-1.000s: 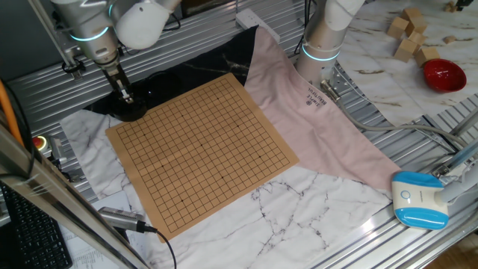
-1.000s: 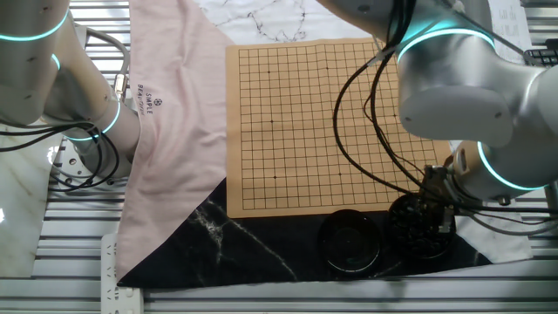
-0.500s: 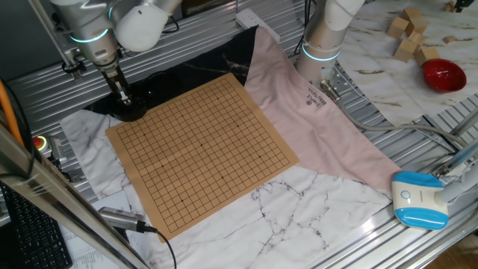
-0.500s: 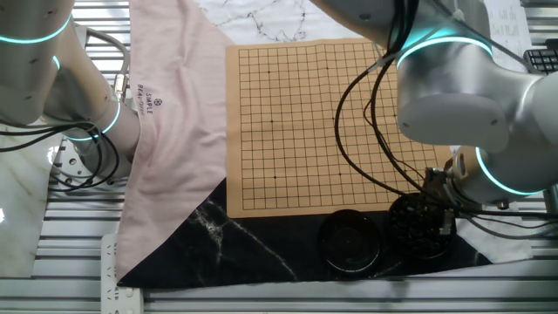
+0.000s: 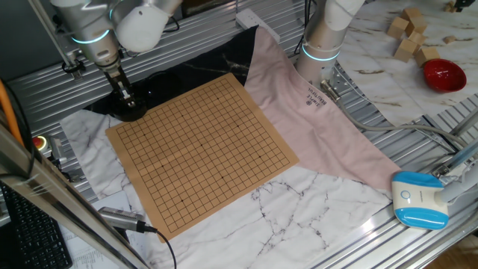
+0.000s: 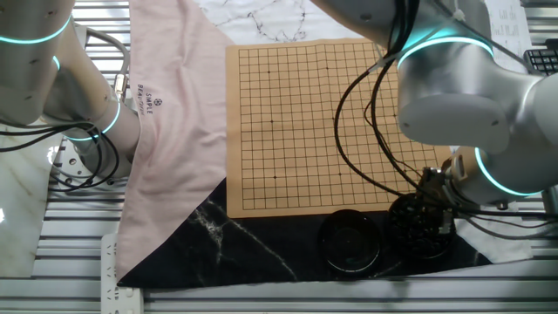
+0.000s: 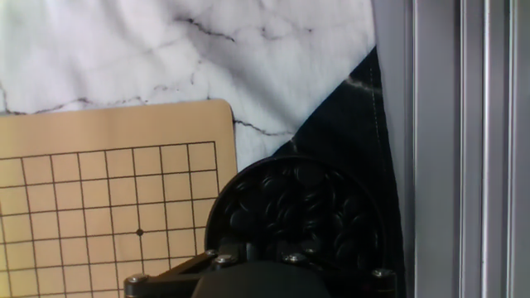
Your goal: Play the first move as black on the 3-4 point in the upper right corner of the Go board
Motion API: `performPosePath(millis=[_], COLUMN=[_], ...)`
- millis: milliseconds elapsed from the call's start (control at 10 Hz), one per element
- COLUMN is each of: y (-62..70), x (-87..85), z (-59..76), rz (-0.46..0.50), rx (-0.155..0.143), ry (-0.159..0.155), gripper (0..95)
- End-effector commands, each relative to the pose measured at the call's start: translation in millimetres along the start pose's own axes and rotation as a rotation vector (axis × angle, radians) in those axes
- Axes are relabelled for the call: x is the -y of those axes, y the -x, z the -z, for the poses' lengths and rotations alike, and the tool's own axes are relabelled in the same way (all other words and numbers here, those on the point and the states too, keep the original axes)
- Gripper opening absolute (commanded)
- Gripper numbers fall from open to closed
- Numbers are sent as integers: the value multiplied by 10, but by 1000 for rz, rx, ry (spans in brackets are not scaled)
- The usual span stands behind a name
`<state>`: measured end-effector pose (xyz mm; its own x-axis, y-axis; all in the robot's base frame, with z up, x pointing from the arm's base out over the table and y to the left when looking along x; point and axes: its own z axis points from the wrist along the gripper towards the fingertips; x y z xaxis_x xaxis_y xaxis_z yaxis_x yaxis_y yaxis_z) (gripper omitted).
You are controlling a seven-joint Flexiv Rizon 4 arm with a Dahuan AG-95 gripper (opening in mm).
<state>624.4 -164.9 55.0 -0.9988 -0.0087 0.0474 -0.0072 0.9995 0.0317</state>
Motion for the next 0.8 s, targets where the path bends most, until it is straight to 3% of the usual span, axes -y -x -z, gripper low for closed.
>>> performPosePath(millis=[100, 700, 800], y=[-47, -82, -80], x=[9, 38, 39], z=[-27, -129, -133], rz=[7, 1, -1], rx=[-2, 0, 1], ry=[0, -4, -4], gripper=[190, 190, 0])
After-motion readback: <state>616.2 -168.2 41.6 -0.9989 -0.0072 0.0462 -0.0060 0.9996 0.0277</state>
